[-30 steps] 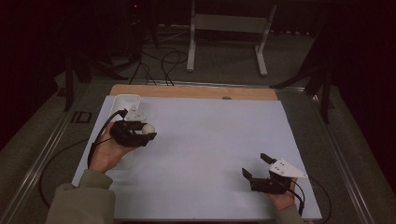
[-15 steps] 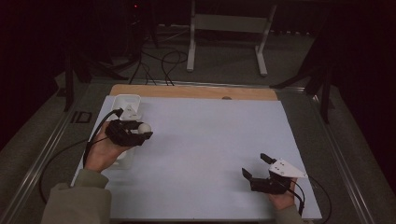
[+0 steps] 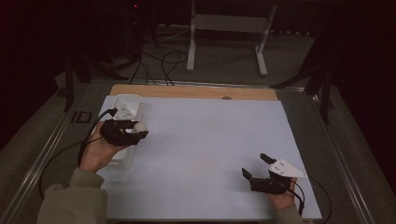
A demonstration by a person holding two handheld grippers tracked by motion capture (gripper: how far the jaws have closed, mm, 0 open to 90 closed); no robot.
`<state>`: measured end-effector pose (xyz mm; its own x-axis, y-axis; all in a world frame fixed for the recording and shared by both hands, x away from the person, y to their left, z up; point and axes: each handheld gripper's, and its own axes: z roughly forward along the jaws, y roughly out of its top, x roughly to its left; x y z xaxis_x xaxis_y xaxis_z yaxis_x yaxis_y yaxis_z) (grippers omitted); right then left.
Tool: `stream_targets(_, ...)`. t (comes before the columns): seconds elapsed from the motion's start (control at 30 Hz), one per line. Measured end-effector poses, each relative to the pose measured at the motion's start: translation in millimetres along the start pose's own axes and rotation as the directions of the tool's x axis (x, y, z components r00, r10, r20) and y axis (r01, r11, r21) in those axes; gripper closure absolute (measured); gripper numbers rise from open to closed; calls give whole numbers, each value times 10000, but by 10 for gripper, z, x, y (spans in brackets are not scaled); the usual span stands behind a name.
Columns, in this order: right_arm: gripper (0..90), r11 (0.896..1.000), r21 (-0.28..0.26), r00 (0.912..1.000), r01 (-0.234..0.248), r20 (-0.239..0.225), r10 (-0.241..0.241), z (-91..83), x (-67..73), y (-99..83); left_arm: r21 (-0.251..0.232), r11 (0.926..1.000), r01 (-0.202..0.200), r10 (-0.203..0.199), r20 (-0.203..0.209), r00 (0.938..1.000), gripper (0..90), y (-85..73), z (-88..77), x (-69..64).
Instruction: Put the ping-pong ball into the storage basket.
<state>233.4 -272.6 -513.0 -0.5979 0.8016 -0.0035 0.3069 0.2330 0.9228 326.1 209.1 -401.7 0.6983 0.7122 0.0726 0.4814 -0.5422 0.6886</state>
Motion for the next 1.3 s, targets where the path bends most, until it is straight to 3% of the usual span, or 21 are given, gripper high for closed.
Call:
stream_targets(0.27,83,10000,1,10000,-2,1,2,0,0,0,-153,9998,83,-84,-41,10000,513,-28,-33,42)
stream_targets(1.3,83,10000,10,10000,-23,20,23,-2,1,-1,109,9990,427,-420,-577,9975,514,-175,-78,180)
